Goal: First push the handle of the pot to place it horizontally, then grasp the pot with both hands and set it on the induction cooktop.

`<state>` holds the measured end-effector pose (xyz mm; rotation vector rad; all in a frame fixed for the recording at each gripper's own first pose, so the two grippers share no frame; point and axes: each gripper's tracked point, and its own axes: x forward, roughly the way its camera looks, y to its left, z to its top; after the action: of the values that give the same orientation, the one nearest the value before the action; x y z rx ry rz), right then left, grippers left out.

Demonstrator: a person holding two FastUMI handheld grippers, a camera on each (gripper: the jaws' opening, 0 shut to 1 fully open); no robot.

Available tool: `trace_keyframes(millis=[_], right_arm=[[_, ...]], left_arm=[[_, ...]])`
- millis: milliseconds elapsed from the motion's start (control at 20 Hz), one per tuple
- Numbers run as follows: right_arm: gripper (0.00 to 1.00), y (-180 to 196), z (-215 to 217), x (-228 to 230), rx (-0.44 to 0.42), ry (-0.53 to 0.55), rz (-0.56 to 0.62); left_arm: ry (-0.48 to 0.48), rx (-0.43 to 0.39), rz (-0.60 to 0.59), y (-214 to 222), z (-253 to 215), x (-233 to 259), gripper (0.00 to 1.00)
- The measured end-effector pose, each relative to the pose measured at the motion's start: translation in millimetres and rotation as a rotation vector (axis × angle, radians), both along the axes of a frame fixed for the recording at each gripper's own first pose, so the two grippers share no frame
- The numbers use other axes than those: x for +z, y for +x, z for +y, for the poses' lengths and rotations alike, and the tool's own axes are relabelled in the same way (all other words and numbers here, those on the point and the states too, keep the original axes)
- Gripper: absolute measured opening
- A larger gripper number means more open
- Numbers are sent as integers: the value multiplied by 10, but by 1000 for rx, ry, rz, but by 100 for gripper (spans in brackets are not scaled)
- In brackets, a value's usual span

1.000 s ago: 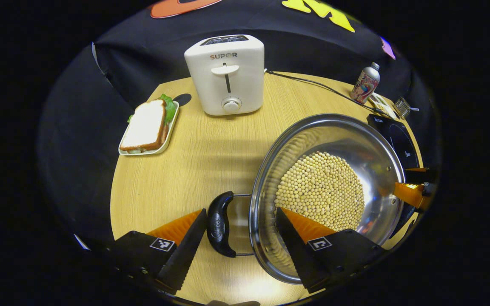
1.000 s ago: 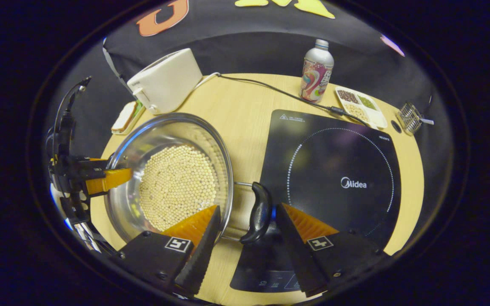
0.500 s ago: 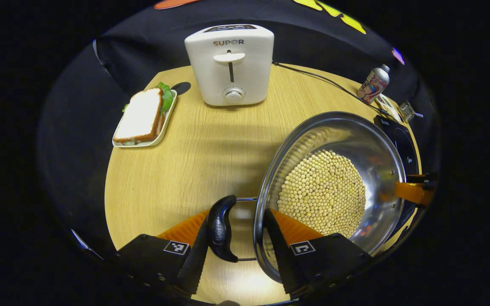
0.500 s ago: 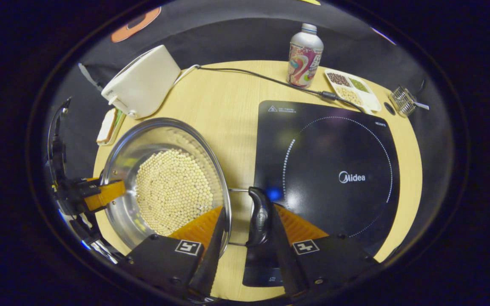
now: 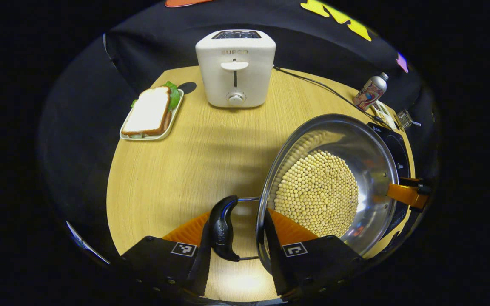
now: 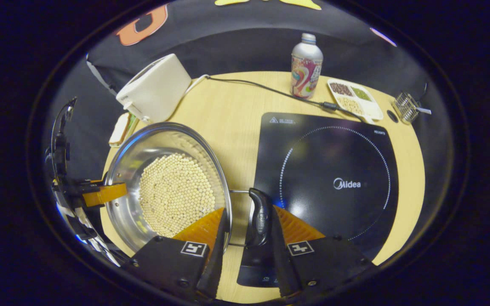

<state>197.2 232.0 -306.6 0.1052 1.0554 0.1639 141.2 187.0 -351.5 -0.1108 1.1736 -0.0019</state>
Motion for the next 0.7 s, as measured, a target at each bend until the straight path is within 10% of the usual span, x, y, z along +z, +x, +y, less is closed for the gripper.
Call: trace_keyframes(millis=[200, 250, 500, 550, 600, 700], right_arm=[[53, -80, -47, 219, -5, 15, -33], [55, -103, -70, 251, -9, 19, -38], [55, -238, -340, 444, -42, 18, -74], [55, -245, -441, 512, -55, 18, -82], [52, -268, -527, 546, -67, 17, -93], [52, -336, -703, 611, -96, 14, -108]], left_arm=[[2, -11, -32, 3, 8, 49, 48], [1, -16, -35, -6, 4, 57, 68], [-18, -47, -57, 19, -33, 26, 68], [-24, -55, -61, 25, -47, 19, 48], [-27, -67, -68, 37, -53, 9, 68], [-33, -93, -79, 39, -77, -5, 58]])
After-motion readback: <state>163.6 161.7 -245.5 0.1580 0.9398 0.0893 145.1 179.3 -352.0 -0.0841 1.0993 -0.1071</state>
